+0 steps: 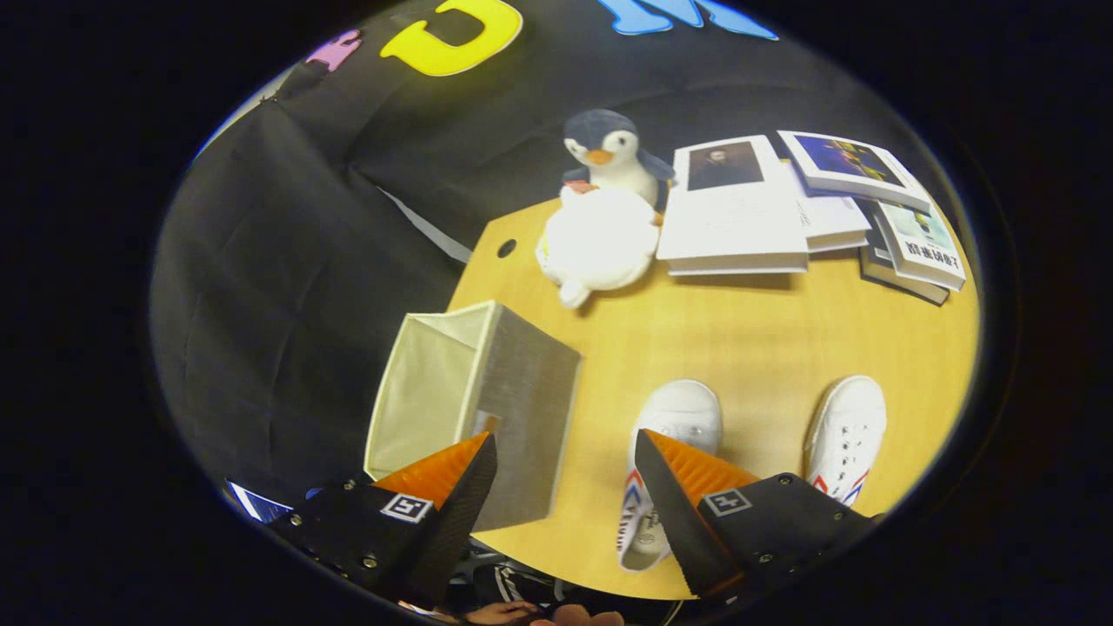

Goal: Open the storage box then place both shoes into the box .Put the left shoe in first, then the right shoe, with the right side of both shoes facing outward in a uniform manner.

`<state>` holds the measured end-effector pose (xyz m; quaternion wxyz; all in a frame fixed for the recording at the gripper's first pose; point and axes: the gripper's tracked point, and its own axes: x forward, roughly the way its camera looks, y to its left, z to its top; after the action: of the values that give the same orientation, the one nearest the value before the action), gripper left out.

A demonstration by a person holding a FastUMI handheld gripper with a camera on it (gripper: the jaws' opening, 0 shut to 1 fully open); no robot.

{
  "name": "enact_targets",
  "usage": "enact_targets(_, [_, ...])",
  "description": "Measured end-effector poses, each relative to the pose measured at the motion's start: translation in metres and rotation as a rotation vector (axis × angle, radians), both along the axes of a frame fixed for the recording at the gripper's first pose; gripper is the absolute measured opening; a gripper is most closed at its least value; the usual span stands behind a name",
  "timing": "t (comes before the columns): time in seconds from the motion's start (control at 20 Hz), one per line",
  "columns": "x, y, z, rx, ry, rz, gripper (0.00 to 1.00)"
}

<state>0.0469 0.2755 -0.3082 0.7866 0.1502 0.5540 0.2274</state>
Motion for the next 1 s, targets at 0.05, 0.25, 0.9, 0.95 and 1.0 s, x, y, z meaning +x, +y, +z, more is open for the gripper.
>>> enact_targets(0.05, [-0.006, -0.013, -0.015, -0.019, 0.025, 0.004, 0.96])
enact_targets(0.25, [-0.026, -0.042, -0.049, -0.07, 0.12, -0.027, 0.96])
enact_targets(0.9, [-0.063, -0.073, -0.115, -0.251, 0.231, 0.068, 0.95])
enact_targets(0.95, [-0.061, -0.073, -0.119, -0.272, 0.228, 0.085, 0.92])
enact_targets(1.0, [-0.062, -0.071, -0.122, -0.288, 0.227, 0.102, 0.86])
